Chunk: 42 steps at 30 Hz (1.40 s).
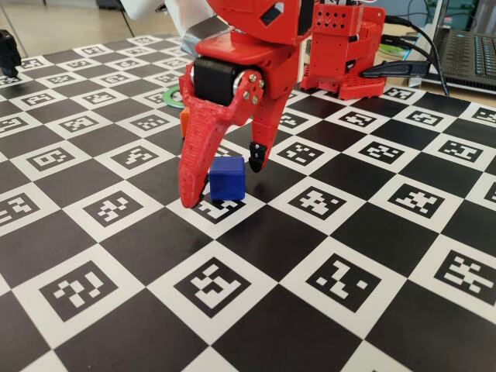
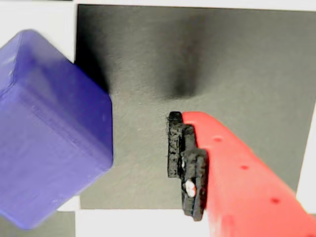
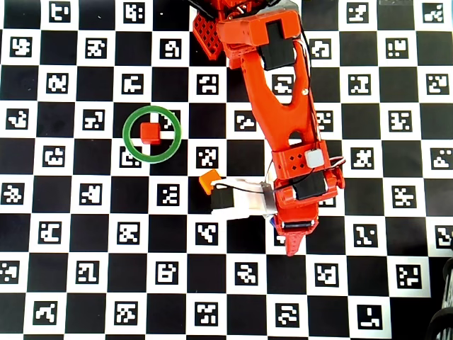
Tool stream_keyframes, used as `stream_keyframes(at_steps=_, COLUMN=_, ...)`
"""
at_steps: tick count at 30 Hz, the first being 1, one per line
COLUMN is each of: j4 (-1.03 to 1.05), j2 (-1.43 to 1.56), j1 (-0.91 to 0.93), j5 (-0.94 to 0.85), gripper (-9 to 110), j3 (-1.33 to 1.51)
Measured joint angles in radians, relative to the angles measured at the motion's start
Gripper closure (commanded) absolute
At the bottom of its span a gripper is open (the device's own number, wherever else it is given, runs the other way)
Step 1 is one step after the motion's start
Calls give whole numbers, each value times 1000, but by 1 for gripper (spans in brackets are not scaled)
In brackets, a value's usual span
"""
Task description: Grab the red cube then put it in the green circle then put the blue cube on top and finally the orange cube on top
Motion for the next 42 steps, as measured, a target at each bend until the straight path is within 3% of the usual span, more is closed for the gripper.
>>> stream_keyframes(at_steps=16, j4=9, j2=0, j1=0, j5=548, gripper=53, j3=12)
stream_keyframes(at_steps=23, j4=11, j2=0, j1=0, j5=704, gripper=56, j3=11)
stream_keyframes(at_steps=36, j4=-17, j2=0, j1=-18, j5=808, gripper=59, j3=-44)
stream_keyframes(at_steps=42, j4=-17, j2=-31, j1=-18, j5=821, gripper=66, j3=-44)
